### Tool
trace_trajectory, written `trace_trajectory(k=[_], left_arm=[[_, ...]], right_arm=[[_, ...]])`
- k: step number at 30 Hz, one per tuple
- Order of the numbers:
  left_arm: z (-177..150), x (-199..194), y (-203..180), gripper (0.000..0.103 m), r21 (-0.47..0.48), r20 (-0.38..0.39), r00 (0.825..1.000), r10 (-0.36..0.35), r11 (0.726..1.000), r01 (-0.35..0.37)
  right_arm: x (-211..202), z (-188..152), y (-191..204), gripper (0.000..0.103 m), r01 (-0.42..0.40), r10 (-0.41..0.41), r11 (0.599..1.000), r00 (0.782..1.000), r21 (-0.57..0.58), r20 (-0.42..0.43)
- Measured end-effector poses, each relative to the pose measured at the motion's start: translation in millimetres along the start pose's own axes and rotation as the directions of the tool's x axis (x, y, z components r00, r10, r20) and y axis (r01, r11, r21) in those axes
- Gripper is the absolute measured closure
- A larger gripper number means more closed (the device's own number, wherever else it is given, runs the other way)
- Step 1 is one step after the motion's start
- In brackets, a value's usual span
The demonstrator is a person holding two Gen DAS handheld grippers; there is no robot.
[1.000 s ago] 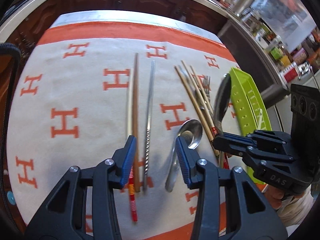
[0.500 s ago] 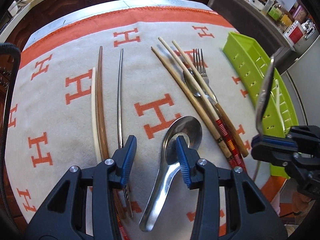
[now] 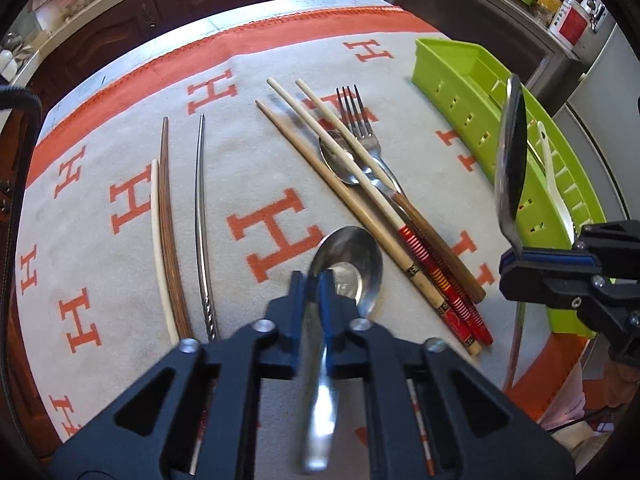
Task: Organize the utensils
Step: 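Grasp a smaller steel spoon with the left tool while the right tool holds its spoon, then carry both steel spoons into the tray and open both tools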
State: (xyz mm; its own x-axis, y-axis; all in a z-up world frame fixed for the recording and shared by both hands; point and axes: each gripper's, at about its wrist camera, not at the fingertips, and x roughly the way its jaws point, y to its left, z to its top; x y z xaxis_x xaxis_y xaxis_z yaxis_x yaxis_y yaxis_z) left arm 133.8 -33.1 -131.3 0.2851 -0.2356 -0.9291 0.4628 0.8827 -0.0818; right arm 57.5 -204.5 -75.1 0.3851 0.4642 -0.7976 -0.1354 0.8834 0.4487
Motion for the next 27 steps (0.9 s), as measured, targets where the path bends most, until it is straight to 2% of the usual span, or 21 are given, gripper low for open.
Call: trace_trajectory(k=[6, 13, 18, 27], left_arm=[[-9.1, -15.1, 8.5, 0.103, -0.122, 0.020, 0.999, -0.046, 0.991, 0.048], [-20.3, -42.3, 6.6, 0.103, -0.207, 0.063, 0.997, -0.038, 0.977, 0.050], [-17.6, -70.4, -2.8, 0.103, -0.218, 0.124, 0.992, -0.038, 0.974, 0.064], [3.0, -126.3, -52.0, 0.103, -0.141, 0.243, 0.967, -0.078, 0.983, 0.114]], right_arm=[[-6.4, 0.2, -8.2, 0.097, -0.011, 0.010, 1.000, 1.000, 0.028, 0.020], [-20.5, -3.3, -16.3, 0.097, -0.031, 0.028, 0.998, 0.998, 0.052, 0.053], [-41.0, -6.3, -20.8, 0.097, -0.060, 0.053, 0.996, 0.994, 0.069, 0.091], [-107.3, -14.9, -33.7, 0.101, -0.103, 0.080, 0.988, 0.977, 0.112, 0.195]])
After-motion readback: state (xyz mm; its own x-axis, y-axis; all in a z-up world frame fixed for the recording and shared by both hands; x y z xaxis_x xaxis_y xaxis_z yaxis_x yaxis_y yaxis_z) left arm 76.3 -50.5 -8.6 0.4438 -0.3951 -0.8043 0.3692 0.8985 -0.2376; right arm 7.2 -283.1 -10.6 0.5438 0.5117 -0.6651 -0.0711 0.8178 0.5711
